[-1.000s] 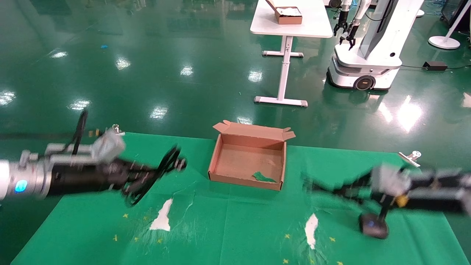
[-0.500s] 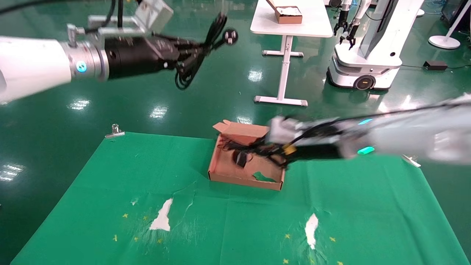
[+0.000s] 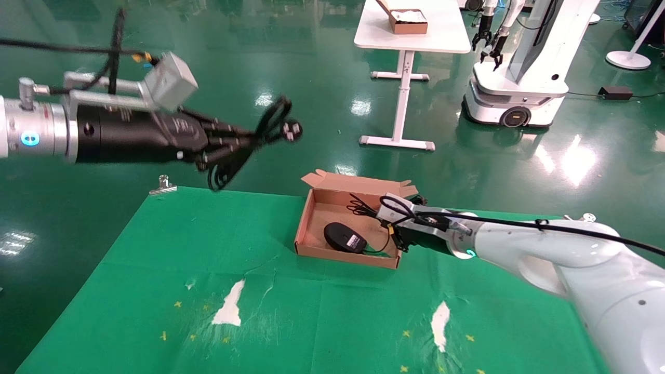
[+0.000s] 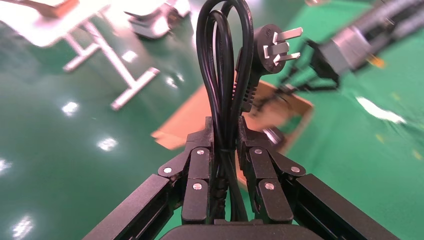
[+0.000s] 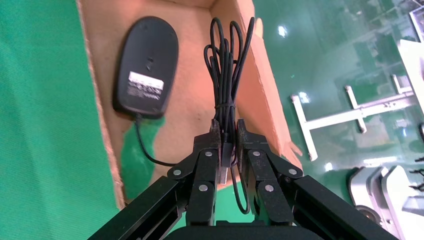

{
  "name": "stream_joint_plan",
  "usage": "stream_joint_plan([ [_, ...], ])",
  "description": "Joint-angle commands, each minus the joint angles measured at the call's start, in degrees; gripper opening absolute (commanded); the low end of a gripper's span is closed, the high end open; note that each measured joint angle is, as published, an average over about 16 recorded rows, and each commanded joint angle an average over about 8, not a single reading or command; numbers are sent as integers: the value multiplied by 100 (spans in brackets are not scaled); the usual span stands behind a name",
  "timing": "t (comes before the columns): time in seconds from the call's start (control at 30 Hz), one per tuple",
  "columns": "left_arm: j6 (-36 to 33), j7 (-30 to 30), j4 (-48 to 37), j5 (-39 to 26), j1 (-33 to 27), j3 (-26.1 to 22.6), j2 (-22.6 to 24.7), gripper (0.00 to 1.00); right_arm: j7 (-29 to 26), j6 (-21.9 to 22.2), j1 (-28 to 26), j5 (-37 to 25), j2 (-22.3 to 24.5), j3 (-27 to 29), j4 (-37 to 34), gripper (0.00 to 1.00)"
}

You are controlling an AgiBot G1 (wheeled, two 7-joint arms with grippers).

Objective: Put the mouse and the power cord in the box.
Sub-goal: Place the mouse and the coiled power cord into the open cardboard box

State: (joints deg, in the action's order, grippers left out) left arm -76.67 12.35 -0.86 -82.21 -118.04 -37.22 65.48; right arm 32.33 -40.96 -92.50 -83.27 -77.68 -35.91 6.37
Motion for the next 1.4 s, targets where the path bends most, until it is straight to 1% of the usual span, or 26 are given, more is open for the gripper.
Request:
stream_joint_plan([
  [0.03, -225, -2, -24, -111, 0, -76, -53, 0, -19, 4, 38, 20, -2, -16, 72, 100],
  [0.13, -117, 59, 10, -219, 22, -151, 62, 0, 131, 12, 40, 62, 25, -27, 148, 100],
  [0.27, 265, 193, 96, -295, 142, -204, 337, 0, 447, 107, -59, 146, 153, 10, 145, 100],
  [0.33, 498, 278, 149, -319, 261, -221, 538, 0, 639, 106, -154, 201, 304, 54, 119, 100],
  [0.4, 755, 373, 218, -342, 426, -238, 781, 0, 839, -43, -273, 282, 561, 116, 114, 100],
  [0.47, 1058, 464, 353, -350, 646, -251, 1010, 0, 1029, -450, -406, 402, 954, 200, 154, 100],
  [0.5, 1227, 498, 448, -342, 769, -256, 1104, 0, 1114, -768, -472, 477, 1189, 246, 198, 100],
  [0.57, 1588, 515, 703, -280, 1050, -258, 1246, 0, 1270, -1653, -611, 654, 1769, 347, 326, 100],
  [0.67, 2002, 399, 1180, -114, 1478, -294, 1317, 0, 1356, -3018, -844, 849, 2709, 452, 542, 100],
  [0.73, 2109, 234, 1486, -19, 1708, -390, 1320, 0, 1282, -3788, -1010, 907, 3313, 480, 712, 100],
  [0.77, 2132, 123, 1616, 22, 1795, -455, 1319, 0, 1203, -4102, -1098, 912, 3609, 482, 809, 100],
  [0.83, 2165, -132, 1814, 66, 1905, -621, 1318, 0, 958, -4498, -1251, 877, 4124, 455, 1056, 100],
  [0.93, 2352, -590, 2043, 87, 1938, -909, 1323, 0, 458, -4882, -1359, 859, 4829, 372, 1672, 100],
  [1.0, 2619, -944, 2166, 127, 1915, -1083, 1329, 0, 53, -5002, -1307, 936, 5260, 301, 2224, 100],
  [1.1, 3014, -1428, 2390, 195, 1888, -1370, 1333, 1, -611, -5007, -1048, 1224, 5825, 179, 3210, 100],
  [1.13, 3120, -1565, 2472, 220, 1882, -1473, 1332, 4, -835, -4988, -935, 1361, 5988, 144, 3553, 100],
  [1.17, 3215, -1694, 2549, 248, 1879, -1576, 1331, 15, -1051, -4961, -821, 1505, 6135, 114, 3893, 100],
  [1.27, 3403, -1994, 2753, 321, 1872, -1890, 1326, 53, -1606, -4784, -523, 1888, 6437, 55, 4825, 100],
  [1.33, 3501, -2147, 2854, 377, 1858, -2080, 1322, 78, -1914, -4552, -374, 2055, 6546, 38, 5354, 100],
  [1.37, 3545, -2214, 2896, 406, 1849, -2169, 1320, 89, -2054, -4404, -309, 2114, 6579, 34, 5598, 100],
  [1.4, 3580, -2264, 2928, 430, 1842, -2239, 1319, 98, -2164, -4272, -261, 2150, 6599, 32, 5785, 100],
])
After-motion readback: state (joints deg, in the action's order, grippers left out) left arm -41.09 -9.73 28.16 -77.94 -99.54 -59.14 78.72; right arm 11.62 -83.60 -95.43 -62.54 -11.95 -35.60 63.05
